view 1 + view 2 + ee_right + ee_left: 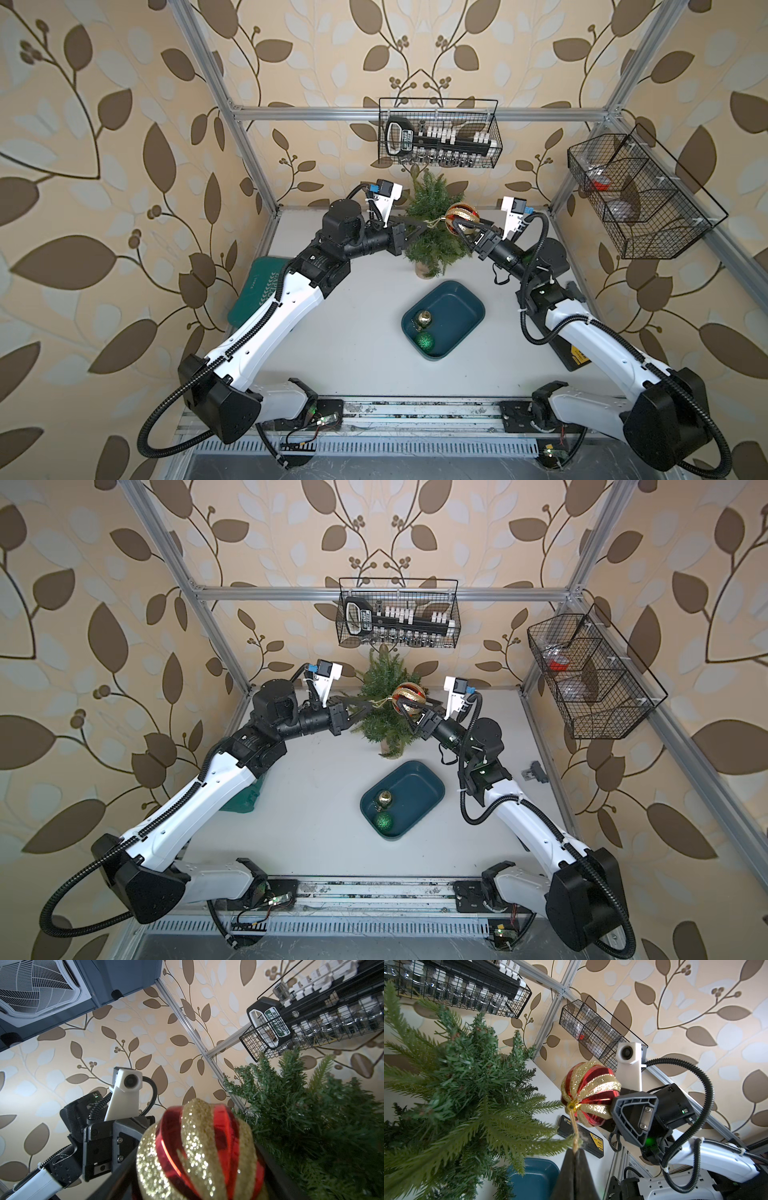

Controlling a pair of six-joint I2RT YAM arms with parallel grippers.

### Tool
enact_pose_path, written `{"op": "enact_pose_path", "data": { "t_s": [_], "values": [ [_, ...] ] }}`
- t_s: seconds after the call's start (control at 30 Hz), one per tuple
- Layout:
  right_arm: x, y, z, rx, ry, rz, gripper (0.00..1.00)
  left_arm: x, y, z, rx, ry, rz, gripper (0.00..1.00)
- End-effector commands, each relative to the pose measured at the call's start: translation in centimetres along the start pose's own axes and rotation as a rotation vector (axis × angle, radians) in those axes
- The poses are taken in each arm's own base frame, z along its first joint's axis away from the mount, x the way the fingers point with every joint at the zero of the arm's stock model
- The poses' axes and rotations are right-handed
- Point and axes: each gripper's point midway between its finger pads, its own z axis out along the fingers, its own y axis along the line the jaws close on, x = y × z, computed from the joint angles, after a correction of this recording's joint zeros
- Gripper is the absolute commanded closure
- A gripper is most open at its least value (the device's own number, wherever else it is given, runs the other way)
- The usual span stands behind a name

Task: Decorate the small christmas tree with ornaments
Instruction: Hang an ornament on the christmas tree.

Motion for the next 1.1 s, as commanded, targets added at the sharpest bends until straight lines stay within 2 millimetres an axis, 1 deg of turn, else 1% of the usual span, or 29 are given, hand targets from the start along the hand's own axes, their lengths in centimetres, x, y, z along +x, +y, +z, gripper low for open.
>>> {"op": "enact_pose_path", "data": {
  "t_s": [0.0,0.23,0.43,0.6,0.83,1.07],
  "values": [
    [-1.1,1.3,-0.5,-0.036,-0.060,-0.007,0.39,-1.9,-1.1,-0.9,0.029,-0.065,0.049,1.00],
    [-1.5,2.1,-0.9,-0.088,-0.096,-0.006,0.38,-1.9,-1.4,-0.7,0.054,-0.064,0.048,1.00],
    [-1.4,2.3,-0.8,-0.099,-0.088,-0.004,0.38,-1.8,-1.5,-0.4,0.067,-0.057,0.045,1.00],
    [-0.8,1.1,-0.4,-0.052,-0.062,0.014,0.38,-1.4,-0.4,-0.1,0.022,-0.043,0.028,1.00],
    [0.4,0.0,-0.2,-0.027,-0.023,0.039,0.38,-0.2,0.9,0.3,-0.010,-0.013,-0.007,1.00],
    [1.1,-0.4,-0.9,-0.002,-0.005,0.044,0.38,0.7,1.0,-0.1,-0.015,0.002,-0.019,1.00]
  ]
}}
